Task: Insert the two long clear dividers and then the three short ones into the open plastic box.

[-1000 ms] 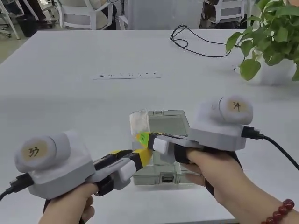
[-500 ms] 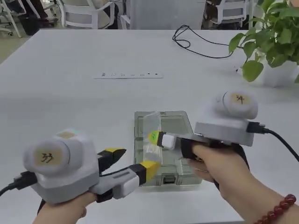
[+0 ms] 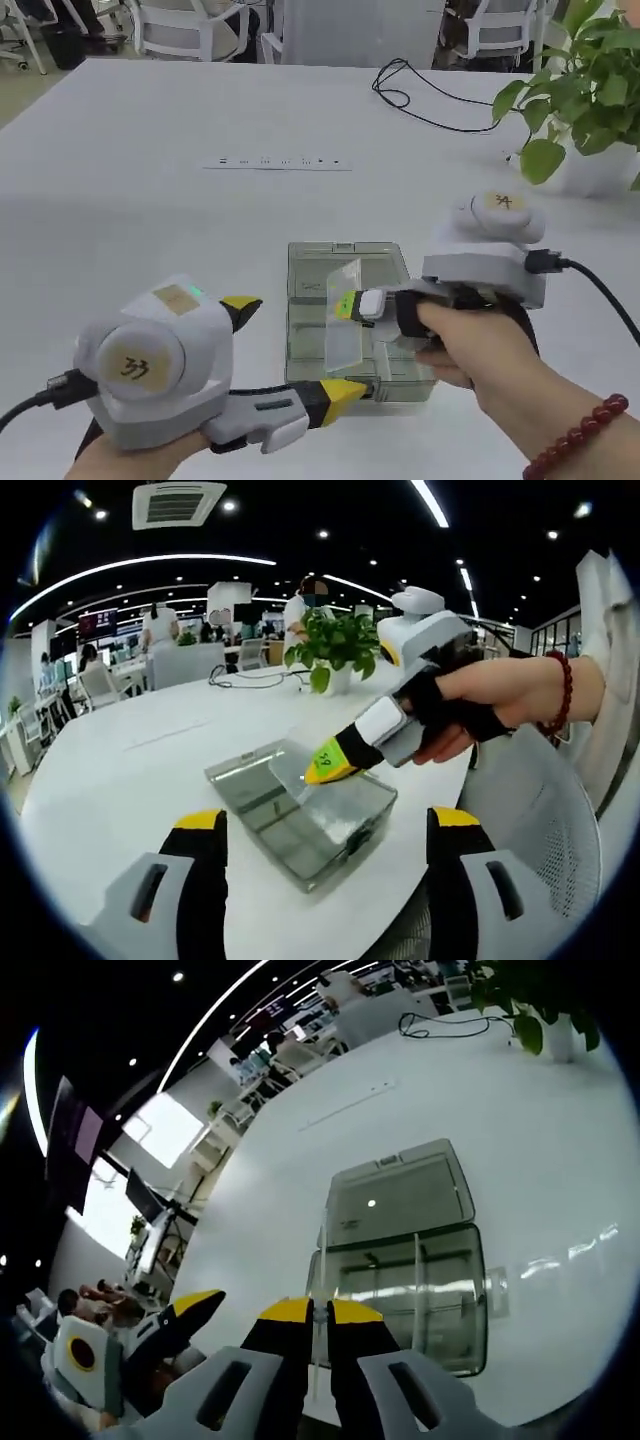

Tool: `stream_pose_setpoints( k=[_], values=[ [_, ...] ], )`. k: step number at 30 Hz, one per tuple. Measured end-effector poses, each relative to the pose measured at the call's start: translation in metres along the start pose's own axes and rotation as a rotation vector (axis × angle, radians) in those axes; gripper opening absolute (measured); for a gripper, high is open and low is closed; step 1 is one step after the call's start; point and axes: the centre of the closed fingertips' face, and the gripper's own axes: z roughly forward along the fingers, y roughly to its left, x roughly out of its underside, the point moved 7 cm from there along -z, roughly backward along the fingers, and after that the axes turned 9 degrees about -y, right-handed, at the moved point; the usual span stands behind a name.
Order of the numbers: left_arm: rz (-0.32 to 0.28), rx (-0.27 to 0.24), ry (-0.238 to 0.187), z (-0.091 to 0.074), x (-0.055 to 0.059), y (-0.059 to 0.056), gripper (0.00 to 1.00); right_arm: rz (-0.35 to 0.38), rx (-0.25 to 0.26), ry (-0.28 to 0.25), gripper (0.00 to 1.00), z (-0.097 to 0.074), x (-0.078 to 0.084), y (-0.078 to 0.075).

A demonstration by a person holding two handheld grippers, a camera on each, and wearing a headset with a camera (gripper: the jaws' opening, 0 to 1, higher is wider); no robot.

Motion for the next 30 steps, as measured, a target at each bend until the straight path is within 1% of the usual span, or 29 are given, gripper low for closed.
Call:
stream_pose_setpoints(
  k=[1,3,7,9,10,11,12,16,22,25,27,30],
  values=[
    [0.014,0.002,0.003,0.000,0.001,0.000,0.84,0.001,0.005,0.004,0.06,0.001,-0.001,0.000],
    [0.026,0.007,0.010,0.000,0.001,0.000,0.85,-0.006,0.033,0.027,0.06,0.002,-0.001,-0.001],
    [0.049,0.028,0.013,0.000,0.003,-0.001,0.89,-0.010,0.060,0.043,0.06,0.007,-0.003,-0.003],
    [0.030,0.046,-0.010,0.000,0.001,-0.002,0.92,-0.016,0.079,0.066,0.06,0.009,-0.003,-0.005],
    [0.027,0.052,-0.015,0.001,0.001,-0.003,0.93,-0.021,0.086,0.075,0.06,0.010,-0.003,-0.005],
    [0.033,0.054,-0.016,0.001,0.001,-0.003,0.94,-0.019,0.094,0.086,0.06,0.013,-0.003,-0.007],
    [0.053,0.058,-0.016,0.001,0.000,-0.003,0.95,-0.013,0.105,0.096,0.06,0.014,-0.003,-0.008],
    [0.079,0.066,-0.003,0.002,0.001,-0.003,0.97,-0.001,0.132,0.141,0.06,0.019,0.000,-0.011],
    [0.066,0.076,-0.012,0.001,0.002,-0.004,0.99,-0.003,0.159,0.183,0.06,0.025,0.003,-0.016],
    [0.058,0.079,-0.009,0.001,0.003,-0.005,0.99,0.000,0.166,0.208,0.06,0.026,0.008,-0.015],
    [0.051,0.079,-0.009,0.001,0.003,-0.006,1.00,0.006,0.177,0.216,0.06,0.026,0.008,-0.018],
    [0.054,0.079,-0.008,0.001,0.003,-0.005,0.99,0.007,0.177,0.227,0.06,0.029,0.009,-0.018]
  ],
)
